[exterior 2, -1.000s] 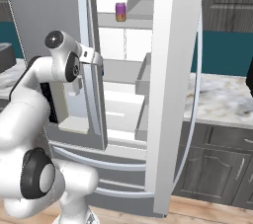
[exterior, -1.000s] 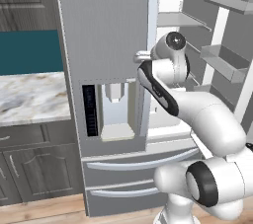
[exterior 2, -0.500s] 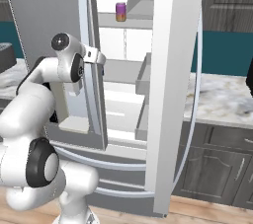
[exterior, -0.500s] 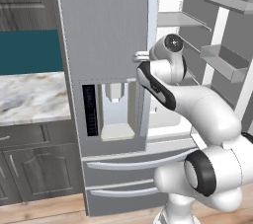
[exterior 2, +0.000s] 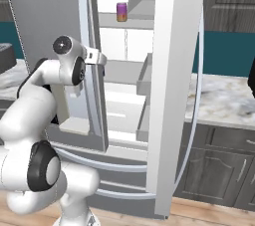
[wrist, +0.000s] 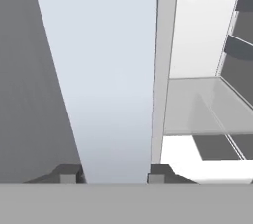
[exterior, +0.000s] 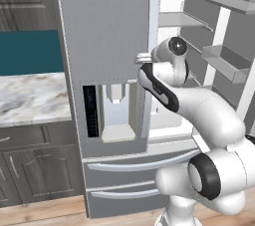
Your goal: Open the fridge, grab two sodas, and place both sodas inside the bowl with ice on the dining counter.
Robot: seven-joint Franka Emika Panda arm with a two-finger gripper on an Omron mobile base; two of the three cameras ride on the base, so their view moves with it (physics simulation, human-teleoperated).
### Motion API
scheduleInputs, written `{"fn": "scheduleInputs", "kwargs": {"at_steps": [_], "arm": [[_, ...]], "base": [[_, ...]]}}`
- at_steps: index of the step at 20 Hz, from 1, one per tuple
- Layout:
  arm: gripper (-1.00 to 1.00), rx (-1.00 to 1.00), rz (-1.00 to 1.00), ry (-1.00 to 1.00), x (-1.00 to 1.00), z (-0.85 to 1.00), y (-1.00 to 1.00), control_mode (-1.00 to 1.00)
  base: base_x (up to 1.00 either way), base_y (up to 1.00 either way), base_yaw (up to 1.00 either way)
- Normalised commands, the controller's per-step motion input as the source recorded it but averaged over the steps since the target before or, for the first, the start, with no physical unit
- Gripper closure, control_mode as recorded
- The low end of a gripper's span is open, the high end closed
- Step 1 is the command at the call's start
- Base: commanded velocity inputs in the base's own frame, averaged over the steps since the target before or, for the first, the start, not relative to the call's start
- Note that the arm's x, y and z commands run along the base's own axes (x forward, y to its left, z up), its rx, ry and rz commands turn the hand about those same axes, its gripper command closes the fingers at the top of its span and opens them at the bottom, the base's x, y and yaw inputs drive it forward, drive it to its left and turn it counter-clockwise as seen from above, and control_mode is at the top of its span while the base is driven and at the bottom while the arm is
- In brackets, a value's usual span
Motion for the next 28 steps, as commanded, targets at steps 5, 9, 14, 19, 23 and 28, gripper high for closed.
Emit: {"fn": "scheduleInputs", "kwargs": {"at_steps": [5, 9, 14, 19, 23, 28], "arm": [[1.00, 0.00, 0.05, -0.07, -0.71, -0.05, 0.46, -1.00], [1.00, 0.00, 0.00, -0.04, -0.98, 0.00, 0.59, -1.00], [1.00, 0.00, 0.00, -0.06, -1.00, -0.07, 0.56, -1.00], [-1.00, -0.01, 0.06, -0.09, -0.93, -0.18, 0.91, -1.00], [-1.00, 0.29, 0.01, -0.02, -1.00, 0.10, -0.13, -1.00], [-1.00, 0.47, 0.04, 0.01, -0.97, 0.40, -0.61, -1.00]], "base": [[0.00, 0.00, 0.00], [0.00, 0.00, 0.00], [0.00, 0.00, 0.00], [0.00, 0.00, 0.00], [0.00, 0.00, 0.00], [0.00, 0.00, 0.00]]}}
